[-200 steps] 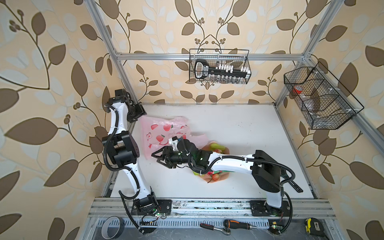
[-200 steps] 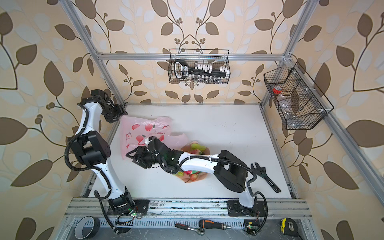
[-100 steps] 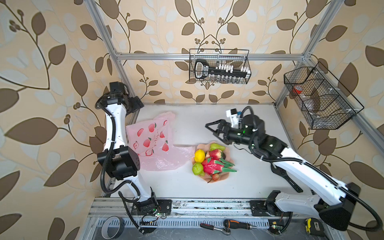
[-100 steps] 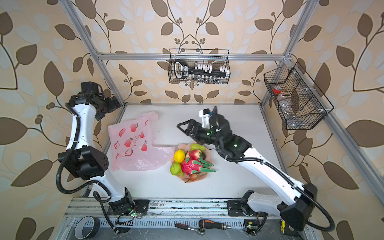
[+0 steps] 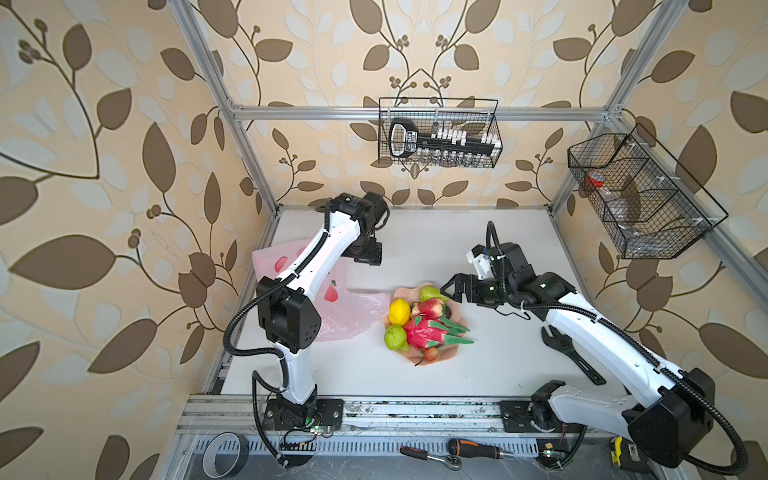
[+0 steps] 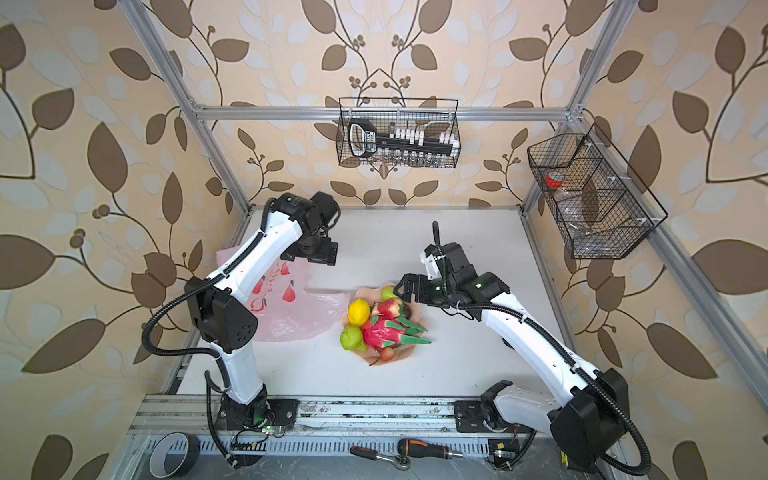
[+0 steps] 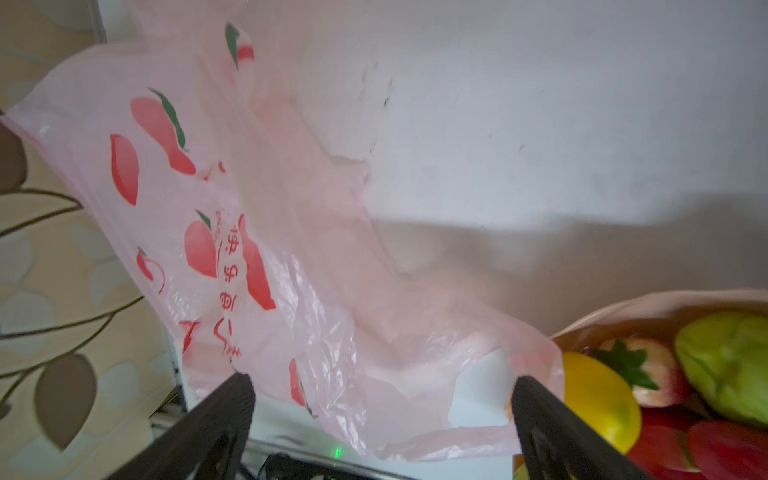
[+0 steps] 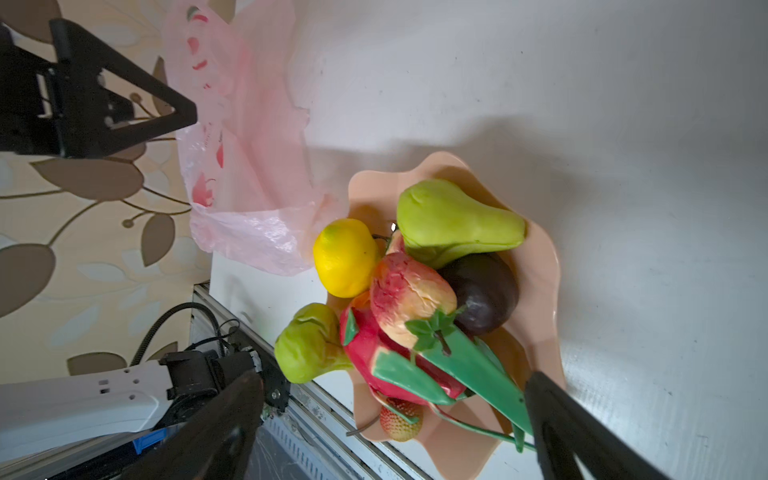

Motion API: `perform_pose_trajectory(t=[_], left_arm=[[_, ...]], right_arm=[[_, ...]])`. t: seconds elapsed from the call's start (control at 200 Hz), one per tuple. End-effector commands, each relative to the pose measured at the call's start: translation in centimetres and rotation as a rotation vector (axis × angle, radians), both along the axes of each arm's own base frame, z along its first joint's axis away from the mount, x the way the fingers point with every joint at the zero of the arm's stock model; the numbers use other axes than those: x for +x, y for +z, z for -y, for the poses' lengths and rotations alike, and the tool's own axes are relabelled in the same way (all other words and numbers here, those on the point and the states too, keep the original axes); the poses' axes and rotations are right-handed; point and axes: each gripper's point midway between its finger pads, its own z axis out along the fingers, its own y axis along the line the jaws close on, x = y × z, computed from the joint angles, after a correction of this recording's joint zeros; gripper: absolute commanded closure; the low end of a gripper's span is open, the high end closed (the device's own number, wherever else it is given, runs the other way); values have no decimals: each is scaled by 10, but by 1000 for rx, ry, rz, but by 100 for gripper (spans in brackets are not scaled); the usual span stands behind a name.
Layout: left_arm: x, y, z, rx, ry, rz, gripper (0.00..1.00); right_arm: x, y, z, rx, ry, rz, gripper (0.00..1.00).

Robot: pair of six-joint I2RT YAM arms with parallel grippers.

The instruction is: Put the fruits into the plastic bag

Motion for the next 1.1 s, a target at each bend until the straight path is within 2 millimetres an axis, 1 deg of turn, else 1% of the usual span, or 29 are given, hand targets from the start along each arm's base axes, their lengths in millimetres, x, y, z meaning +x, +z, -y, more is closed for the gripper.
perform_pose_trajectory(t=[0.0,0.11,0.23,0.3,0.38,0.42,0.48,0.56,0.61,0.645,0.745,0.785,0.85,0.93,1.055,1.095], left_arm=[[-25,3,-31,203,37,-56,2],[-25,4,-39,251,43,-40,4],[-23,2,-45,289,38,-34,5],[-19,-9,-43,280,25,-31,6],[-18,-24,-43,278,28,-53,10],[-17,-31,-43,279,25,-57,13],[-18,-37,-44,280,23,-64,22],[-20,-38,-48,296,20,-55,42],[-20,-33,-50,291,15,-27,57],[-21,-28,-50,278,9,-5,65],[-24,-11,-50,236,-14,59,84],[-27,-5,-50,218,-26,78,90],[-34,3,-51,198,-43,106,94],[-42,10,-49,148,-73,142,95],[-53,19,-45,84,-128,180,96],[-57,17,-45,83,-142,169,97]], right_arm=[[10,-11,0,-46,44,47,2],[20,-22,2,-90,66,52,3],[24,-30,-2,-93,86,31,5],[25,-32,-5,-82,86,28,6],[25,-35,-5,-81,85,22,6],[26,-34,-6,-80,85,24,6],[26,-35,-5,-84,85,25,6],[24,-33,-7,-70,98,36,6],[23,-32,-7,-64,100,41,6],[23,-32,-6,-62,97,42,6],[18,-27,-14,-39,134,58,7],[15,-26,-18,-40,160,67,7],[8,-27,-25,-65,213,73,7],[-1,-37,-27,-113,245,47,7],[-8,-49,-29,-137,257,33,8],[-10,-52,-30,-147,259,31,8]])
